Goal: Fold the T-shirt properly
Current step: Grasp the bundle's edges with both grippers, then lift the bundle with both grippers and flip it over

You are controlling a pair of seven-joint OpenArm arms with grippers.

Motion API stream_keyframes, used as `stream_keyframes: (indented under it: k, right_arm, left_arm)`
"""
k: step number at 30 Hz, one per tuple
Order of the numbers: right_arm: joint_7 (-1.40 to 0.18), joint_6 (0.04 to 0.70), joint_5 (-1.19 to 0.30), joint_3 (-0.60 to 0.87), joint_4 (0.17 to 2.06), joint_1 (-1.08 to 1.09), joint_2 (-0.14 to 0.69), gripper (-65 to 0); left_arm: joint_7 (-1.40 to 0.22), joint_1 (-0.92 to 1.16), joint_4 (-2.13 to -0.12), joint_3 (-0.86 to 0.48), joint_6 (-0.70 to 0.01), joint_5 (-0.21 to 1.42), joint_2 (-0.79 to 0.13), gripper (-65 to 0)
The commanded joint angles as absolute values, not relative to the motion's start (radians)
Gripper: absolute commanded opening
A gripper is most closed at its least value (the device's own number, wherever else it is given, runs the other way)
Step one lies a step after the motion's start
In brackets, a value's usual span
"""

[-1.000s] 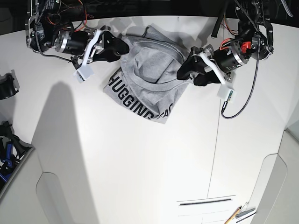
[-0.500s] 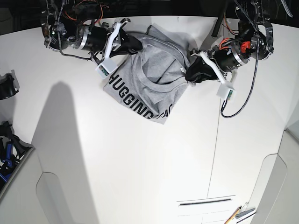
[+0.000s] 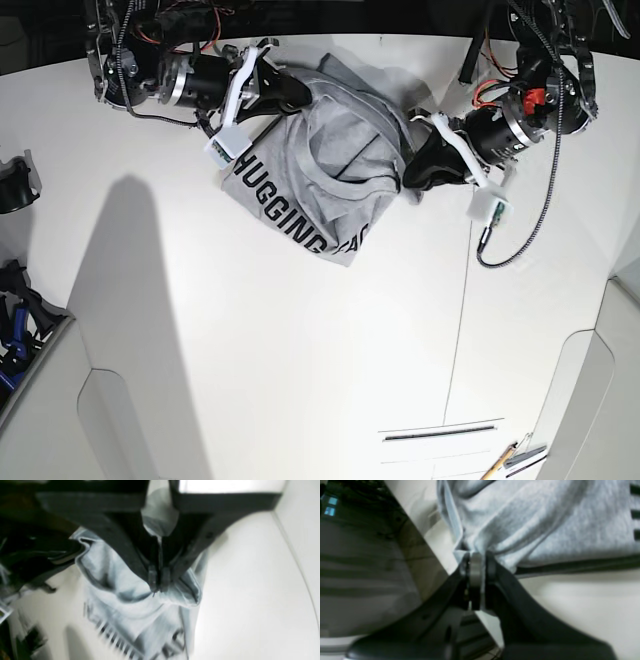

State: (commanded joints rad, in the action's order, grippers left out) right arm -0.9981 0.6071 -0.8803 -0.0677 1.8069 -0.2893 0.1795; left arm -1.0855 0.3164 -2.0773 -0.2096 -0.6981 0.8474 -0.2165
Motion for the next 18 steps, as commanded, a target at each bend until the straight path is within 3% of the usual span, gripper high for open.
stream_keyframes:
  k: [13, 18]
  right_arm:
    - [-1.09, 0.624, -1.003, -0.072, 1.903, -0.291, 0.179, -65.0]
    - [-1.096, 0.624, -0.991, -0.16, 1.906, -0.291, 0.179, -65.0]
  left_arm:
    - [-1.103, 0.339, -2.105, -0.356, -0.698, 0.856, -0.216, -65.0]
    - [-1.104, 0.338, -2.105, -0.356, -0.698, 0.863, -0.216, -65.0]
